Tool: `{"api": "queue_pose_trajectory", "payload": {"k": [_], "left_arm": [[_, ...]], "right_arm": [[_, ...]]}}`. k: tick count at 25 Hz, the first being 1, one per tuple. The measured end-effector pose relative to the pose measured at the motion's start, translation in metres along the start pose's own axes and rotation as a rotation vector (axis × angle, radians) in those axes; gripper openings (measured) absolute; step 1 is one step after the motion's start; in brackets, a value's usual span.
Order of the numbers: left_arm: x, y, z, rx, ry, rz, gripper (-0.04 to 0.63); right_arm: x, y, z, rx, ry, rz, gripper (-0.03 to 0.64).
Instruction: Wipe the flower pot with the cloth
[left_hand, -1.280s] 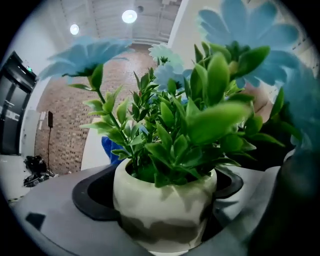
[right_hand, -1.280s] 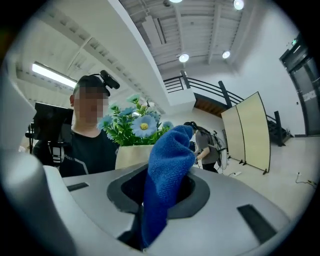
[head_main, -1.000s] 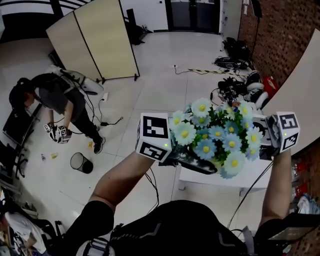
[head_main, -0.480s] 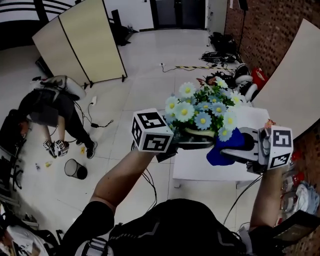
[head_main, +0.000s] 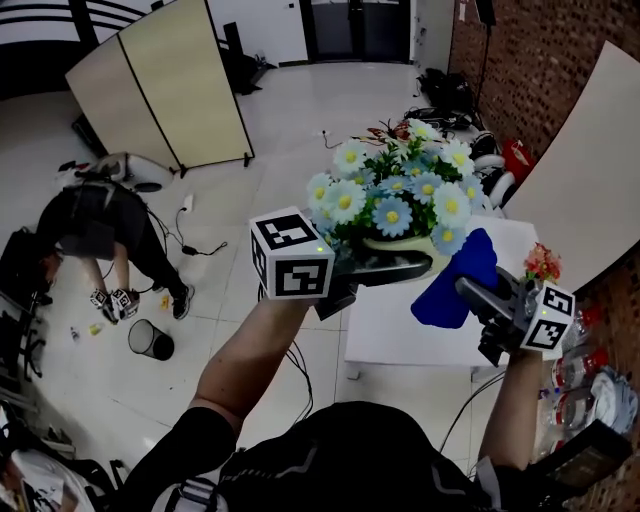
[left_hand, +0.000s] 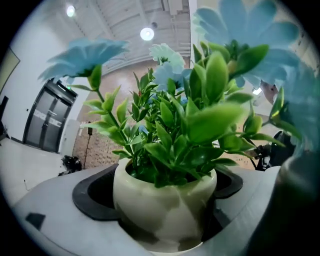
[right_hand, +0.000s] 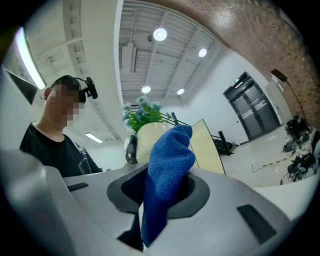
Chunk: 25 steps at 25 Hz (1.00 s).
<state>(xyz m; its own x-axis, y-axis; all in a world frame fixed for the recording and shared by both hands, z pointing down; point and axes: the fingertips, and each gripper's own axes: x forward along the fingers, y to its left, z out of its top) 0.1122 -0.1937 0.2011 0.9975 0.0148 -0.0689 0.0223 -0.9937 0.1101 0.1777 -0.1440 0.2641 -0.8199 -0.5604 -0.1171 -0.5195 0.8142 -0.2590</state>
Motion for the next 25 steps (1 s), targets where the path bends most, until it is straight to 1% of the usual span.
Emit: {"api": "queue_pose_trajectory", "payload": {"k": [3,5,9,15,17,20,22,25], "left_arm": [[-0.005,-0.006,0.005,0.022,0.005,-0.004,0.546],[-0.007,-0.009,0.008,0.023,0.010,-0.013,0.546],[-0.005,-0.006,0.004,0.009,0.029,-0.014,0.546],[-0.001,0.002,-0.005,-0.019,0.030,0.028,0.546],[-0.002,0.003,-0.006,-0.028,0.026,0.030,0.546],[-0.003,0.009,-0.009,-0.006,0.039,0.055,0.546],[-0.004,0.012,-0.011,0.002,0.051,0.069,0.546],[-0.003,0.013,-0.012,-0.010,0.050,0.055,0.546]], "right_arm": [[0.016,-0.023,-0.022,0.068,-0.017,-0.060,0.077],[0.039,-0.025,-0.027,0.077,-0.008,-0.060,0.077],[0.069,-0.011,-0.020,0.059,-0.017,0.013,0.077],[0.057,0.028,-0.020,-0.005,-0.014,0.125,0.077],[0.053,0.038,-0.023,-0.005,-0.006,0.129,0.077],[0.048,0.050,-0.031,0.011,0.018,0.129,0.077],[0.043,0.062,-0.026,0.014,-0.020,0.157,0.077],[0.034,0.068,-0.017,0.015,-0.058,0.168,0.077]]}}
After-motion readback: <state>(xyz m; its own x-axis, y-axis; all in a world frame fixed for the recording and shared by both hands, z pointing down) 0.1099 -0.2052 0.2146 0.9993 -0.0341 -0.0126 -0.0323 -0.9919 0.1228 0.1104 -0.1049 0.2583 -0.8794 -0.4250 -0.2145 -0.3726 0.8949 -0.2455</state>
